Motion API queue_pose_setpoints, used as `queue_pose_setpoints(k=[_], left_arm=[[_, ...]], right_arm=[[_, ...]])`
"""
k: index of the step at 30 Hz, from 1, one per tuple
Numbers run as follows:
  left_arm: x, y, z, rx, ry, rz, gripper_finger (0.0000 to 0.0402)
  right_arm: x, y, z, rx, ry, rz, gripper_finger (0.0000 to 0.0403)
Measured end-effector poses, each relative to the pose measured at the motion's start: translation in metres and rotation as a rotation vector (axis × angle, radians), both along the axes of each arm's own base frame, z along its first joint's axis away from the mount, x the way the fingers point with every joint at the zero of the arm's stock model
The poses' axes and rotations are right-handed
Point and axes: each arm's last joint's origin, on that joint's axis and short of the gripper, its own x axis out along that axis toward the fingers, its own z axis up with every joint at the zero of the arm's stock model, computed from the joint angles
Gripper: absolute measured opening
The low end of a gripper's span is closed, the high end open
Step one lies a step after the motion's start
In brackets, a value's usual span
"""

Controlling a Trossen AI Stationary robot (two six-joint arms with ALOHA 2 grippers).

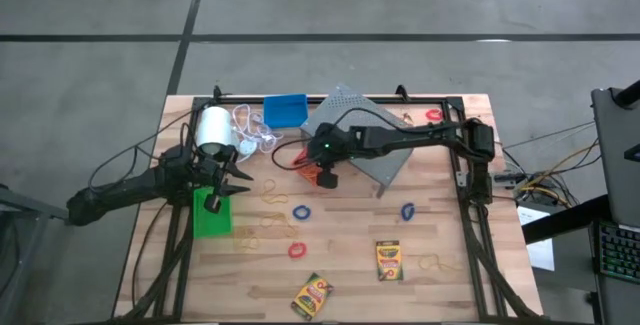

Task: Pick & Place Office Desk Supplies
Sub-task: Put the yellow rubber band into the orange bin

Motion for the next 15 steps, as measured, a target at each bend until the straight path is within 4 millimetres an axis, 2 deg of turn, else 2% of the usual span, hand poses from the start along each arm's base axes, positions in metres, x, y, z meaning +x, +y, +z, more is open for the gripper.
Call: queue_pose_setpoints(k=[7, 15], left_arm=[[0.0000, 0.0000, 0.0000, 0.000, 0.000, 0.000, 0.0134], [0.0000, 0.0000, 0.0000, 0.000, 0.000, 0.000, 0.0134]], right_arm=[[0.0068, 0.0004, -0.0057, -0.053, 0.040, -0.039, 0.0008], [0.0029, 0.0082, -0.0054, -0.090, 0.104, -0.021, 0.0008]])
